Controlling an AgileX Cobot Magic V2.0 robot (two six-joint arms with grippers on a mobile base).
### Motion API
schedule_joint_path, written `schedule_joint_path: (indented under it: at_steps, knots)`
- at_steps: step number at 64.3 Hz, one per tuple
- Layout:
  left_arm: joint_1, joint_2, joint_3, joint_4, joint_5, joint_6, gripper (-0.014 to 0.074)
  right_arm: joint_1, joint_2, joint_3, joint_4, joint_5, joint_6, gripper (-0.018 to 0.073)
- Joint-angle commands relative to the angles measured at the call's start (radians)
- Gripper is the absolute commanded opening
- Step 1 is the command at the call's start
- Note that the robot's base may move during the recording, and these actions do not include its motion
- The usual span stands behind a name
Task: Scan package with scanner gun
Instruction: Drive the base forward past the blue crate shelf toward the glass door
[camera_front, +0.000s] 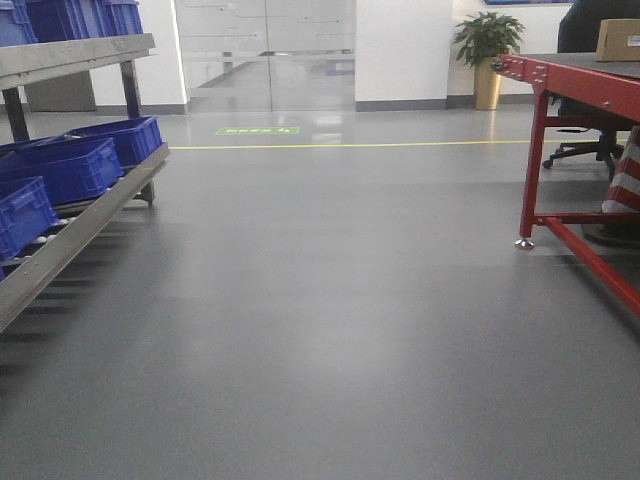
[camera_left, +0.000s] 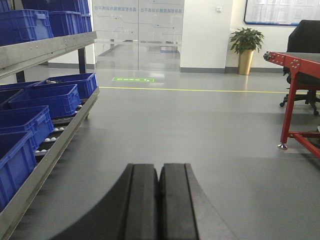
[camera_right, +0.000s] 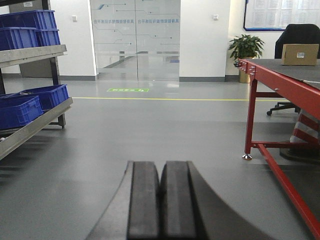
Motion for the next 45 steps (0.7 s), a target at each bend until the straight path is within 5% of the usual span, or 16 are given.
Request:
schedule_joint_path:
  at_steps: [1, 45]
  knots:
    - [0.003, -0.004, -0.002, 0.000, -0.019, -0.012, -0.0111, -0.005, -0.005, 0.000, -0.001, -0.024, -0.005, -0.0154]
    - [0.003, -0.004, -0.002, 0.000, -0.019, -0.012, -0.0111, -0.005, -0.005, 0.000, -0.001, -0.024, -0.005, -0.0154]
